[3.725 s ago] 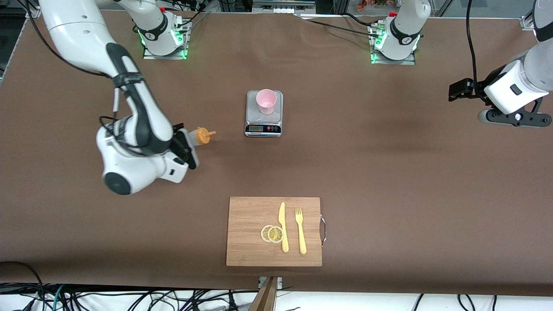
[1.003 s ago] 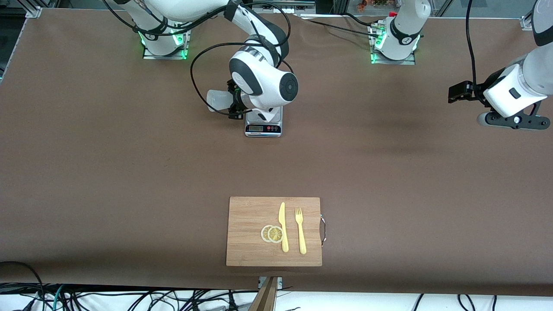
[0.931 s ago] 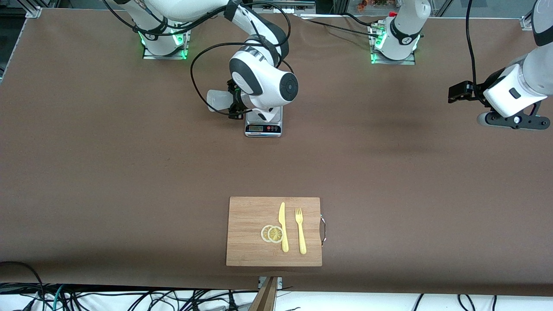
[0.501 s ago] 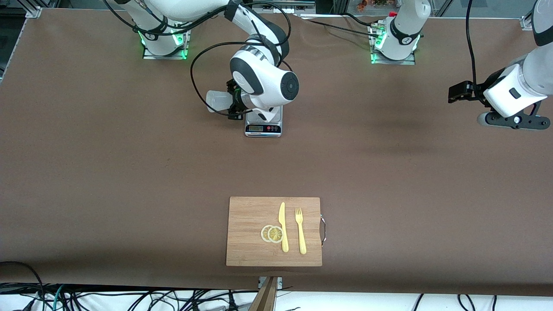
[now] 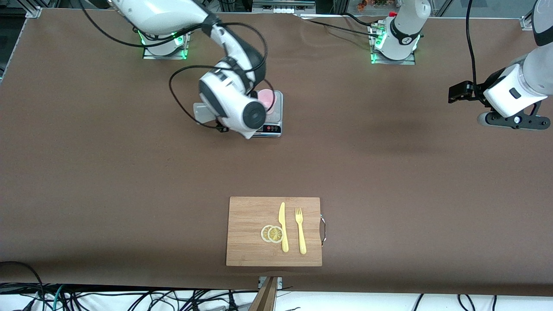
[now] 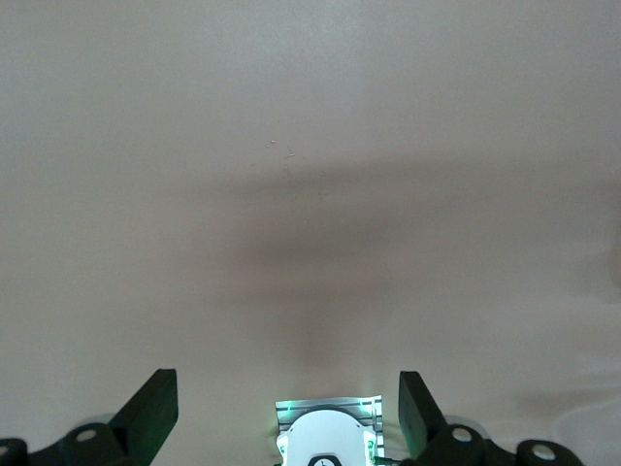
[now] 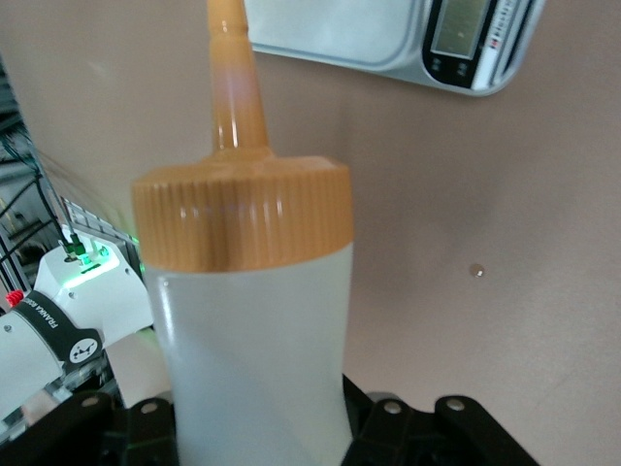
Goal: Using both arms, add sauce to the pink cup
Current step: 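Carry the bottle back with the right gripper and lower it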
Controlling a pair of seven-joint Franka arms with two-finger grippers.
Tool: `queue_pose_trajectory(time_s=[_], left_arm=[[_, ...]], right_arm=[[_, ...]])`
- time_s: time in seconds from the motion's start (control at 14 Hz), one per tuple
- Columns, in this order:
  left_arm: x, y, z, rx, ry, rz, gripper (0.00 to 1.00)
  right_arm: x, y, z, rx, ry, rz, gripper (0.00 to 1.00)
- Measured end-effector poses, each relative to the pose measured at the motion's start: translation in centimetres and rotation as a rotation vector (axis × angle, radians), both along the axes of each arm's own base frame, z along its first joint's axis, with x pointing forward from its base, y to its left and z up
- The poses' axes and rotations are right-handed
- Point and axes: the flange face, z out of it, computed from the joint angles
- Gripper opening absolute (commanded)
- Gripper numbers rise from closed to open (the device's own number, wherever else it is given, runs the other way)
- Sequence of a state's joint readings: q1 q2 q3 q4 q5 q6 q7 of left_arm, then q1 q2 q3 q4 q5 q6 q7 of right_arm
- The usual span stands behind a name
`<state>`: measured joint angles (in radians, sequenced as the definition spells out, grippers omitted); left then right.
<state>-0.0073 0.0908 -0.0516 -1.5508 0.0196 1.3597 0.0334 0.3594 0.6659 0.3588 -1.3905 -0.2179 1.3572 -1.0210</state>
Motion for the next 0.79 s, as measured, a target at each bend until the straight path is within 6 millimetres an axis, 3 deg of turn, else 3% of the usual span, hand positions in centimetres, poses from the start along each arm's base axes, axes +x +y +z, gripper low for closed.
queue_pose_trajectory(time_s=[0.43, 0.79], left_arm=[[0.0, 0.0, 0.0, 0.0, 0.0, 0.0, 1.0], [0.0, 0.0, 0.0, 0.0, 0.0, -0.001, 1.0]], right_arm=[[8.2, -11.0, 1.4, 0.395, 0.062, -0.155, 0.0], [12.8, -23.3, 0.7, 0.82, 0.081, -0.341, 0.0]])
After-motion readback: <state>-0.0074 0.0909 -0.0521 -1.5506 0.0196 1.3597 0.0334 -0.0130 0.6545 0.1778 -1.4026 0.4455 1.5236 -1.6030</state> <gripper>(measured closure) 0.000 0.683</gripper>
